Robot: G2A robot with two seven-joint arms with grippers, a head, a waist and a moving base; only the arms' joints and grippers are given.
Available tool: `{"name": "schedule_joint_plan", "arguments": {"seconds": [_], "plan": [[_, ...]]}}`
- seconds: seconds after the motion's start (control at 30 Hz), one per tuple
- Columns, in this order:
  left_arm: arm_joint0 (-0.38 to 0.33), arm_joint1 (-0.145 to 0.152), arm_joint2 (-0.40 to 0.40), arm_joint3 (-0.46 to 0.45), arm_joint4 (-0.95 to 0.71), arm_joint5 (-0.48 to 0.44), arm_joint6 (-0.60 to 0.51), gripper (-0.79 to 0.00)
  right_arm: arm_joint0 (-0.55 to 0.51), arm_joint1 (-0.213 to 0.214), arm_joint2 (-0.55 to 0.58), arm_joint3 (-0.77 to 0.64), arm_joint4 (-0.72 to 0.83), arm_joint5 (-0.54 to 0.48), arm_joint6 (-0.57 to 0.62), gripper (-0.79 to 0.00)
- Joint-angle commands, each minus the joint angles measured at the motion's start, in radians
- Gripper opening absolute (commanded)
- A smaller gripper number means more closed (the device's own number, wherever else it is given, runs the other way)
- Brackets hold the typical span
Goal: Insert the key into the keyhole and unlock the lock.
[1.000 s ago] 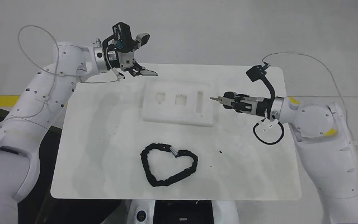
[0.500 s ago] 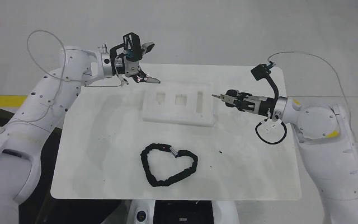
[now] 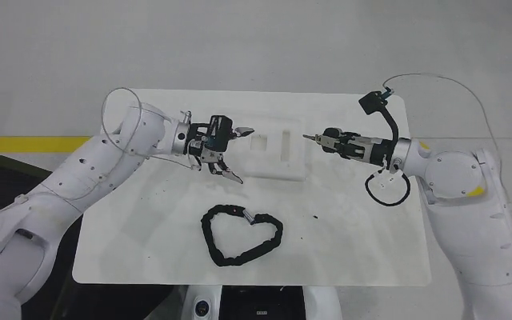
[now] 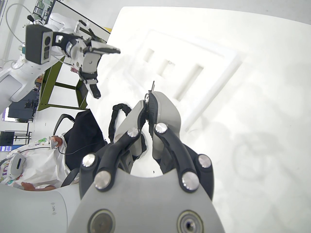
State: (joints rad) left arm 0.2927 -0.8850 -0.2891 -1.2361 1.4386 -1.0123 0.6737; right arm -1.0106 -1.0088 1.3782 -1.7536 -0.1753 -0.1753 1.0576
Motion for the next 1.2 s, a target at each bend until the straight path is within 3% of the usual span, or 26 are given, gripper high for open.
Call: {"name": "schedule_joint_plan", "arguments": {"seconds": [0.0, 0.03, 0.27, 0.93, 1.17], "plan": [[-0.025, 0.0, 0.077, -0.009, 0.041, 0.0, 0.054, 0.0, 0.0, 0.0, 0.0, 0.0, 0.0, 0.0, 0.0, -0.785], [-0.04, -0.001, 0.114, -0.008, 0.059, 0.0, 0.077, 0.0, 0.0, 0.0, 0.0, 0.0, 0.0, 0.0, 0.0, -0.785], [0.007, -0.024, 0.119, -0.027, 0.241, 0.0, 0.134, 0.0, 0.0, 0.0, 0.0, 0.0, 0.0, 0.0, 0.0, -0.785], [0.009, -0.03, 0.119, -0.021, 0.251, 0.0, 0.134, 0.0, 0.0, 0.0, 0.0, 0.0, 0.0, 0.0, 0.0, -0.785], [0.065, -0.032, 0.119, -0.036, 0.25, 0.0, 0.058, 0.0, 0.0, 0.0, 0.0, 0.0, 0.0, 0.0, 0.0, -0.785]]}}
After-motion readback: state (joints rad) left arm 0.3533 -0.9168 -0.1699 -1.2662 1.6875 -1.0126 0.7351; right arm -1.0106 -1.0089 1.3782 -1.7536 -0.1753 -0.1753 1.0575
